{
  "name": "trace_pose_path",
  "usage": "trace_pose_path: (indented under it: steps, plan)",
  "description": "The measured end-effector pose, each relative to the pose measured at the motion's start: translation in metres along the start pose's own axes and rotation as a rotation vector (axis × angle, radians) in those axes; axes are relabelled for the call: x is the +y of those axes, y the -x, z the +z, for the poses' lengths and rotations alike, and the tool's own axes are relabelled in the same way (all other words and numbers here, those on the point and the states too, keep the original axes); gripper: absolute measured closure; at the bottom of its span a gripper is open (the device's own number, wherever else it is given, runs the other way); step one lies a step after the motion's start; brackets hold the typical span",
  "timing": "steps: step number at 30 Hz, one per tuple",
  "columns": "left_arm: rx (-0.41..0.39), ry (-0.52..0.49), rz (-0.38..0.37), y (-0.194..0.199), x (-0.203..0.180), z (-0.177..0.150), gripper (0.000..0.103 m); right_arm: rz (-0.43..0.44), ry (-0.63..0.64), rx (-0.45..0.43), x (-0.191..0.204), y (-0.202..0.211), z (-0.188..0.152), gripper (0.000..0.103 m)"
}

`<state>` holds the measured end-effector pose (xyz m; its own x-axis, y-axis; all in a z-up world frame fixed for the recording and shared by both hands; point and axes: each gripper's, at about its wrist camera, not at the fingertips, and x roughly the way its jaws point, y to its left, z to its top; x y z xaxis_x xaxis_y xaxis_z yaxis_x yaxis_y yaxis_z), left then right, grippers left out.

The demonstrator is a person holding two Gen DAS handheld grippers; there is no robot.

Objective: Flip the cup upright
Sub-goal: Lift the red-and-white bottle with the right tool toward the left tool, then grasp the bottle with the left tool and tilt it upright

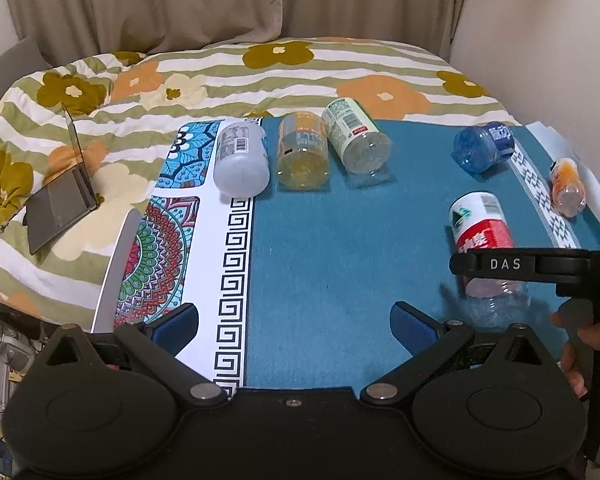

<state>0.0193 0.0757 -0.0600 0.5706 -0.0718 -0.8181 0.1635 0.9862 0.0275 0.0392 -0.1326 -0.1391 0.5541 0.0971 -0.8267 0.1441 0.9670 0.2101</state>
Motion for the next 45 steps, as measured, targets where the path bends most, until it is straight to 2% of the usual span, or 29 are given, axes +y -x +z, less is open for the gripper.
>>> trace_pose_path:
  steps: [5, 9, 16, 22, 27, 29, 32, 40, 45]
  plan:
    - [-0.01, 0.003, -0.006, 0.007, -0.005, 0.007, 0.0, 0.012, -0.004, -0.012, -0.007, 0.023, 0.002, 0.001]
    - [-0.031, 0.007, -0.053, 0.016, -0.013, 0.022, 0.0, 0.011, 0.002, -0.035, -0.02, 0.057, 0.002, 0.0]
    - [-0.024, -0.064, -0.115, 0.016, -0.061, 0.067, 0.0, -0.012, 0.072, -0.014, -0.062, 0.09, 0.005, 0.0]
    - [0.096, -0.078, -0.142, -0.019, -0.11, 0.101, 0.0, -0.005, 0.114, -0.011, -0.103, 0.093, 0.012, 0.0]
    - [0.267, -0.082, -0.16, -0.068, -0.146, 0.114, 0.002, 0.016, 0.104, 0.015, -0.139, 0.081, 0.018, 0.0]
    - [0.329, -0.074, -0.161, -0.086, -0.154, 0.115, 0.007, 0.026, 0.093, 0.033, -0.153, 0.072, 0.021, 0.0]
    - [0.408, -0.058, -0.148, -0.11, -0.164, 0.117, 0.01, 0.033, 0.077, 0.054, -0.171, 0.063, 0.023, 0.0]
    - [0.505, -0.043, -0.109, -0.144, -0.175, 0.117, 0.015, 0.064, 0.027, 0.083, -0.205, 0.047, 0.029, 0.0]
    - [0.544, -0.039, -0.101, -0.16, -0.179, 0.114, 0.03, 0.074, 0.025, 0.088, -0.211, 0.041, 0.034, 0.0]
